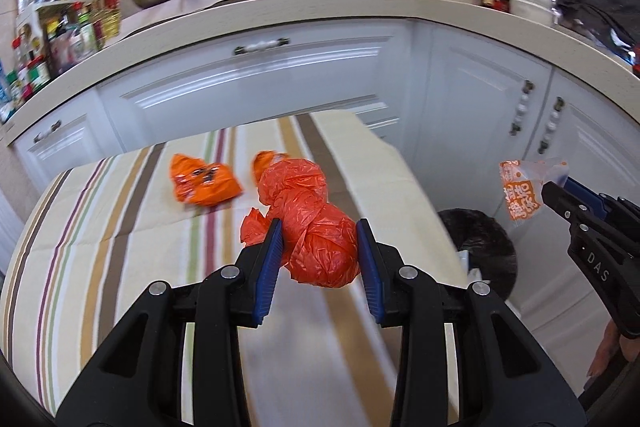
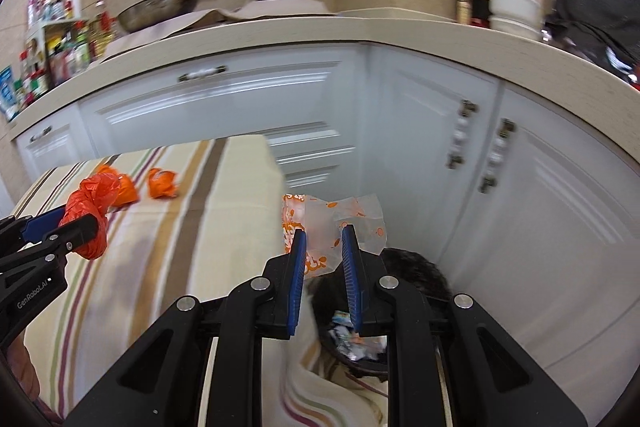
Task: Collect trash
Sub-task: 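Carry both bags over the black bin and open both grippers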
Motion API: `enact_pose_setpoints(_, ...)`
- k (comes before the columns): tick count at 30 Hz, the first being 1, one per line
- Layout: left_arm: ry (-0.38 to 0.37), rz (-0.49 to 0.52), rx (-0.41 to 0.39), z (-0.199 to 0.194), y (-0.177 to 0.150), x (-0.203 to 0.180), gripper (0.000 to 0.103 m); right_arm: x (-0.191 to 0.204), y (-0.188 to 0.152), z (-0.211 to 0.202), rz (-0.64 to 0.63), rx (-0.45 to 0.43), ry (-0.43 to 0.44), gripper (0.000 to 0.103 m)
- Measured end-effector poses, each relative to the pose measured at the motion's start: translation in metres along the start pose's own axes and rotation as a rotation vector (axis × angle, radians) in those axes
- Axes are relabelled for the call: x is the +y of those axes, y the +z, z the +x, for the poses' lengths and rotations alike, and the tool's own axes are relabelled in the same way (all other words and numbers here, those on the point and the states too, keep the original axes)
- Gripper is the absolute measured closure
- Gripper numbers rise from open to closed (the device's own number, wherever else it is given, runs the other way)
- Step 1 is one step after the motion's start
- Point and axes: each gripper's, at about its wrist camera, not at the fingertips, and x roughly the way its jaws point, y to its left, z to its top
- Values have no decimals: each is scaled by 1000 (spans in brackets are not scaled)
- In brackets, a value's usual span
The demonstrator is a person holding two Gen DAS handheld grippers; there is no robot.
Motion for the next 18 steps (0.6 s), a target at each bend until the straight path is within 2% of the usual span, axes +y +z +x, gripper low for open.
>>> enact_pose_setpoints(8, -90, 70, -8, 9, 9, -62, 68, -49, -10, -11, 56, 0, -82, 84)
enact_pose_setpoints(18, -149, 146, 15, 34, 13, -127, 68, -94, -20, 1, 116, 22, -134, 84)
